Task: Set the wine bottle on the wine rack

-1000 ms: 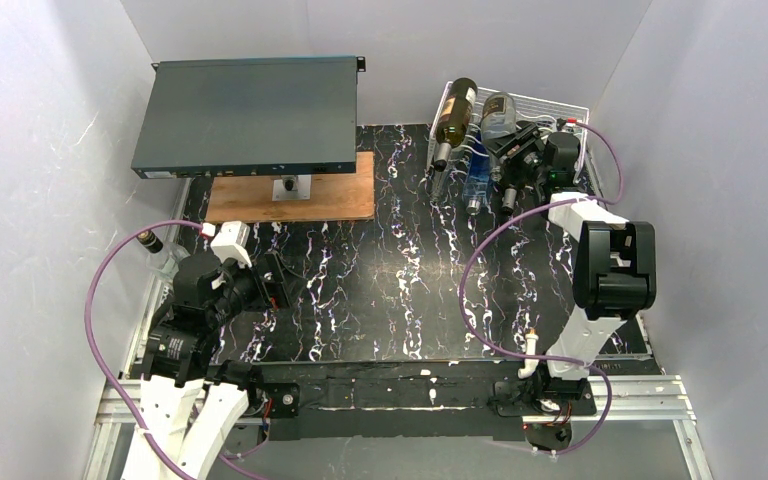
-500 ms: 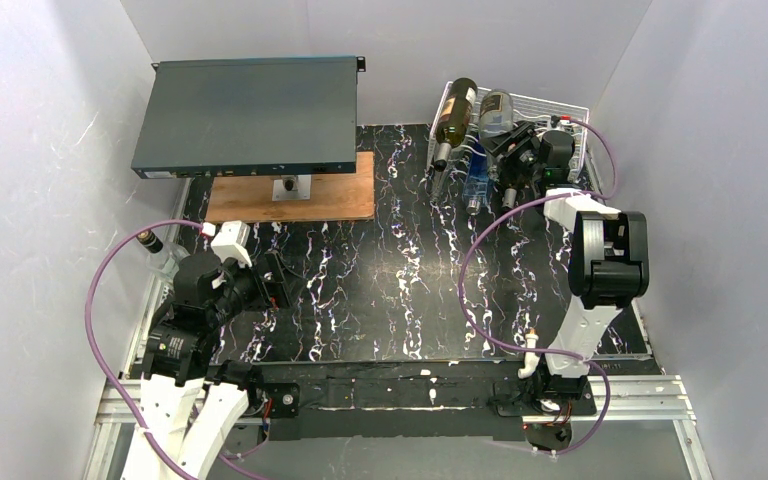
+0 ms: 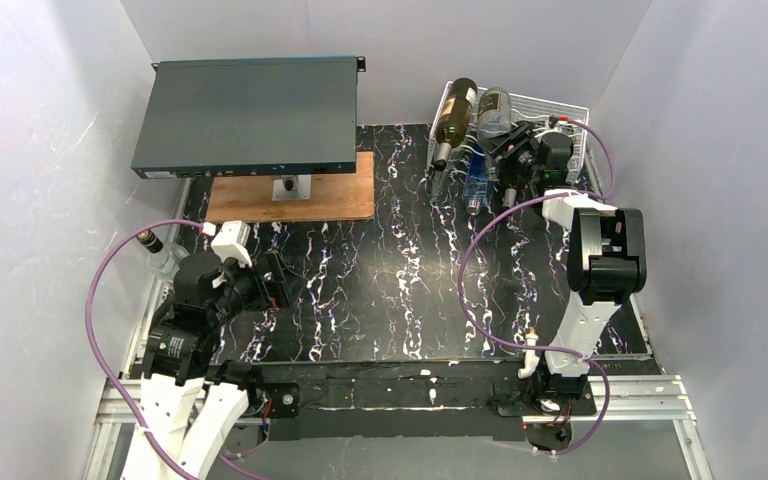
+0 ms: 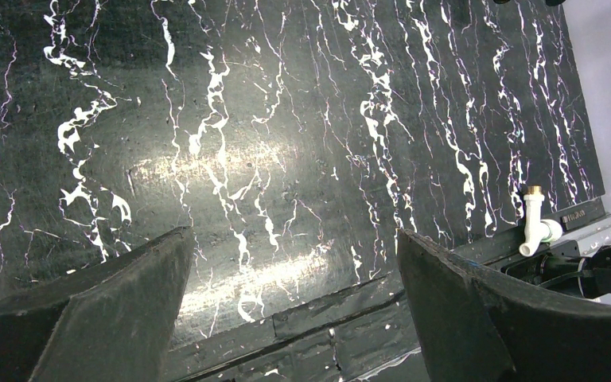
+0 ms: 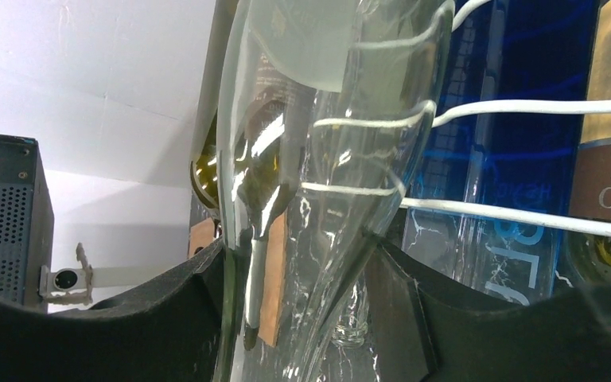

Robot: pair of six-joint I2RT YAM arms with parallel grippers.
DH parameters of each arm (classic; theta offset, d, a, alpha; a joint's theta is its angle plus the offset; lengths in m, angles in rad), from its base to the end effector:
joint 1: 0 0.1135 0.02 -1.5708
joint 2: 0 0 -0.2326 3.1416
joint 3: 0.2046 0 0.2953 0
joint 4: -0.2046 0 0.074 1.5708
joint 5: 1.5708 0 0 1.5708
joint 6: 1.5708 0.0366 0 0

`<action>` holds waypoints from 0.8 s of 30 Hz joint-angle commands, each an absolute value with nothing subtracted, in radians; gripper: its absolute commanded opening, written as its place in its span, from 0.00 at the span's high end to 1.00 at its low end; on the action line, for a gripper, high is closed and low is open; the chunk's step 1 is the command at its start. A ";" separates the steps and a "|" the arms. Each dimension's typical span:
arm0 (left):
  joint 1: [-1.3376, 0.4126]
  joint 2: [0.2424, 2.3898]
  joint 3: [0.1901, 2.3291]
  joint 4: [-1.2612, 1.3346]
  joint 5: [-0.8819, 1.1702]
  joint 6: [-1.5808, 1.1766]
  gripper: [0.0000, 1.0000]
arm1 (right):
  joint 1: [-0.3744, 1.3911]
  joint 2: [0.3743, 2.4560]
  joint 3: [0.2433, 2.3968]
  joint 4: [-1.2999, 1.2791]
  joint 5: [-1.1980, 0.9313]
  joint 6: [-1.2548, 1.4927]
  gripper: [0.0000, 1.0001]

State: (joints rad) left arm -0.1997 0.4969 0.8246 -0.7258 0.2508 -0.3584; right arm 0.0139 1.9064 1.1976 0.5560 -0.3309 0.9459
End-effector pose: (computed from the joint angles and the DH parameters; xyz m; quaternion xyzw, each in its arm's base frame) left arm 0.1657 -0.0428 0.3318 0.0035 0.8293 -0.2514 0.4990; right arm 0.4623 0.0183 0.1739 0.2406 0.7170 0.4074 0.5119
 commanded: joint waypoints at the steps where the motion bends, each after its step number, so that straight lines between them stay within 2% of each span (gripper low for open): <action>1: -0.201 0.508 0.822 -0.724 0.253 -0.348 0.01 | 0.009 1.858 1.229 0.739 -0.327 0.943 0.34; 6: -0.201 0.500 0.821 -0.724 0.250 -0.348 0.01 | 0.013 1.804 1.215 0.620 -0.282 0.879 0.19; 8: -0.201 0.504 0.821 -0.725 0.251 -0.349 0.01 | 0.022 1.783 1.218 0.567 -0.252 0.833 0.16; 18: -0.201 0.501 0.821 -0.724 0.252 -0.348 0.01 | 0.050 1.712 1.255 0.333 -0.192 0.681 0.13; 24: -0.201 0.507 0.822 -0.724 0.257 -0.348 0.01 | 0.090 1.626 1.189 0.258 -0.124 0.651 0.13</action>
